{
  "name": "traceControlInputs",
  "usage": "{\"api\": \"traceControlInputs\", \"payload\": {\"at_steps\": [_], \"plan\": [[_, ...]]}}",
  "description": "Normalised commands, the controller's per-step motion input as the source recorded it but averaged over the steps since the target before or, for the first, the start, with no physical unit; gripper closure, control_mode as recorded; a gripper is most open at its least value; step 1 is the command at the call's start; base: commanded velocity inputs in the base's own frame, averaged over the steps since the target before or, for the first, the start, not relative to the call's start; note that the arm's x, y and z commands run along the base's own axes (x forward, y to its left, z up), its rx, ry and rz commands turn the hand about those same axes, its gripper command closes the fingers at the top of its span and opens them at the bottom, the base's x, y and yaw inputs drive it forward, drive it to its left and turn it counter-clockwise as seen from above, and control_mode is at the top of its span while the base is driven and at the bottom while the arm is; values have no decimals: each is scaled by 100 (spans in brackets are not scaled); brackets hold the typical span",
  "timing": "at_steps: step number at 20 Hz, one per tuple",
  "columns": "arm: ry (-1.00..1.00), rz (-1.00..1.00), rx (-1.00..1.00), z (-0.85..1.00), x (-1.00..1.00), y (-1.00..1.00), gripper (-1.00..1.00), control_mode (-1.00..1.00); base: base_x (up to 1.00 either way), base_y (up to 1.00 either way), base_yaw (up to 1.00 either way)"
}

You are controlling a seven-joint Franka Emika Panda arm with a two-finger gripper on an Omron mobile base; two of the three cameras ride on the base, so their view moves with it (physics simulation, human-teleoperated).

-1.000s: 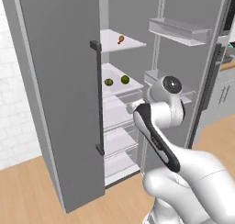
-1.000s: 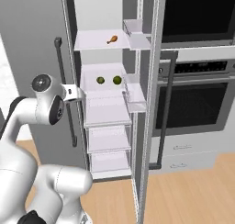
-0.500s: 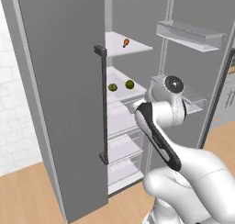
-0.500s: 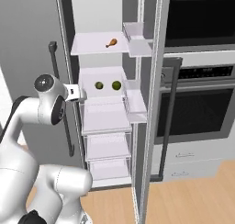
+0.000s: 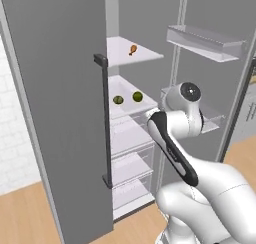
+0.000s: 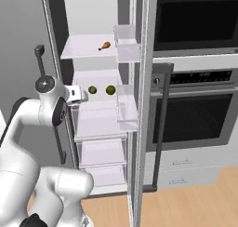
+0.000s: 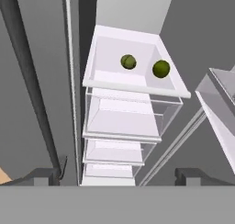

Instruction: Place one lime and one chicken drumstick in each tupperware on the nearby counter, to pack two identical lunches.

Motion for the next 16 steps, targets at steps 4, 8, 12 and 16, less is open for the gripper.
{"api": "traceControlInputs", "payload": {"at_steps": [4,8,12,16], "plan": [[0,0,0,0,0,0,-100,100,49,-20,0],[0,0,0,0,0,0,-100,100,76,0,0],[0,0,0,0,0,0,-100,100,74,-4,-1],[0,0,0,0,0,0,-100,100,30,-28,0]]}}
